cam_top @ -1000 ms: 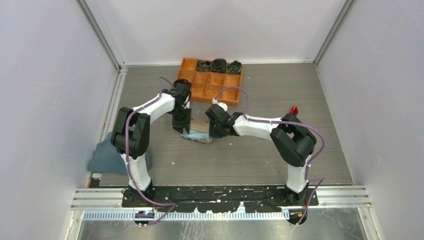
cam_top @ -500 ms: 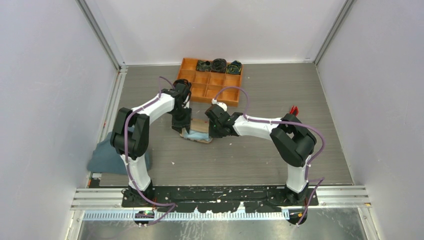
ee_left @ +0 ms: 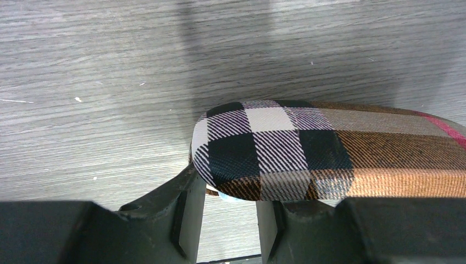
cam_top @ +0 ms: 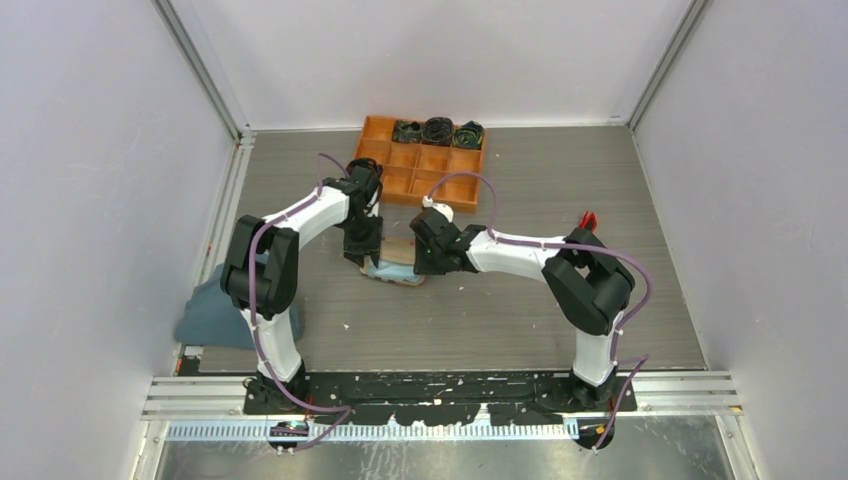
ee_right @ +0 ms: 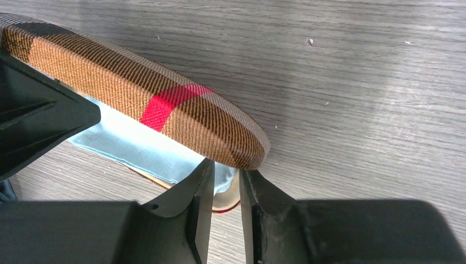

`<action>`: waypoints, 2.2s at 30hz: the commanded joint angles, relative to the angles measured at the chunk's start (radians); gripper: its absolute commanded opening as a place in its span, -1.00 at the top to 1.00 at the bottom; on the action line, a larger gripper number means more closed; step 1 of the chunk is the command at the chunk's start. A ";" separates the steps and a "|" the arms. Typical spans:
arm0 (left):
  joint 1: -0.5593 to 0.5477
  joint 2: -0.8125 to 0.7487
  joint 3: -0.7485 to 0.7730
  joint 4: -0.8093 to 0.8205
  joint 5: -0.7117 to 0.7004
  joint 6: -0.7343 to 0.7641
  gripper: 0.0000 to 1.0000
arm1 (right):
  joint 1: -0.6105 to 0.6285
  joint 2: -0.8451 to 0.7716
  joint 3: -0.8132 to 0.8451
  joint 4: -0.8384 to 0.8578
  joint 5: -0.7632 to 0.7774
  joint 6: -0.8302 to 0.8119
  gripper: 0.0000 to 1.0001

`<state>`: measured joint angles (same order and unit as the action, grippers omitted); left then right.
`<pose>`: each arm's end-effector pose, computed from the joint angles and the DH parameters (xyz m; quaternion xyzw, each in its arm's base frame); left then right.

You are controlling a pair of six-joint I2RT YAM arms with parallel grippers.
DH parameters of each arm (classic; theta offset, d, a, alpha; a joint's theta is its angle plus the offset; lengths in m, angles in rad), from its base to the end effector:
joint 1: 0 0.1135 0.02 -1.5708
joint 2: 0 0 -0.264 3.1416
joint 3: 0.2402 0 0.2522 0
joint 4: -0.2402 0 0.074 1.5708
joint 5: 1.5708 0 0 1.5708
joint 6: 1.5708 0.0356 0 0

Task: Organize the sunglasses
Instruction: Place the glasses cleaning cloth in the sunglasses case, then pick up the sunglasses from the center of the board.

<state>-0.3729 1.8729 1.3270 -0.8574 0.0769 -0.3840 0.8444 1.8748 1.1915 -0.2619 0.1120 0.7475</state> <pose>0.3318 -0.1327 0.1817 -0.0023 0.9958 -0.0665 0.0635 0.2626 0.2896 0.1686 -0.0288 0.9497 0.1823 0.2530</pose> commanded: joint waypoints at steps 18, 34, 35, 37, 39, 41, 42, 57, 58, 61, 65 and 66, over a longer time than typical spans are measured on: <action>0.008 -0.019 -0.015 -0.017 -0.030 0.022 0.24 | -0.018 -0.117 -0.076 0.006 0.038 0.077 0.17; 0.008 -0.180 0.018 -0.039 -0.016 0.007 0.19 | -0.029 -0.276 -0.090 -0.029 0.120 0.057 0.10; 0.008 -0.188 0.022 -0.041 -0.015 0.007 0.19 | -0.029 -0.287 -0.088 -0.037 0.131 0.053 0.09; 0.008 -0.201 0.030 -0.045 -0.013 0.007 0.19 | -0.029 -0.313 -0.083 -0.055 0.158 0.039 0.07; 0.008 -0.211 0.040 -0.053 -0.015 0.006 0.20 | -0.030 -0.336 -0.078 -0.081 0.194 0.025 0.06; 0.008 -0.223 0.049 -0.060 -0.014 0.005 0.19 | -0.037 -0.359 -0.075 -0.109 0.230 0.008 0.06; 0.008 -0.231 0.056 -0.065 -0.013 0.005 0.19 | -0.044 -0.372 -0.075 -0.129 0.250 0.001 0.05; -0.202 -0.460 0.029 0.076 0.092 -0.104 0.13 | -0.795 -0.599 -0.234 -0.257 0.053 -0.044 -0.42; -0.208 -0.461 0.023 0.084 0.103 -0.114 0.13 | -0.820 -0.577 -0.218 -0.254 0.059 -0.045 -0.46; -0.234 -0.465 0.000 0.106 0.119 -0.136 0.13 | -0.886 -0.485 -0.161 -0.226 0.076 -0.053 -0.52; -0.271 -0.475 -0.036 0.130 0.119 -0.164 0.14 | -0.960 -0.338 -0.078 -0.243 0.059 -0.068 -0.54; -0.277 -0.478 -0.045 0.137 0.119 -0.169 0.14 | -0.974 -0.304 -0.061 -0.250 0.053 -0.069 -0.56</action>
<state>-0.6224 1.4170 1.3113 -0.7883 0.1688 -0.5114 -0.0734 1.4803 1.0348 -0.5083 0.1921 0.7048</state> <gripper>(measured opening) 0.431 0.765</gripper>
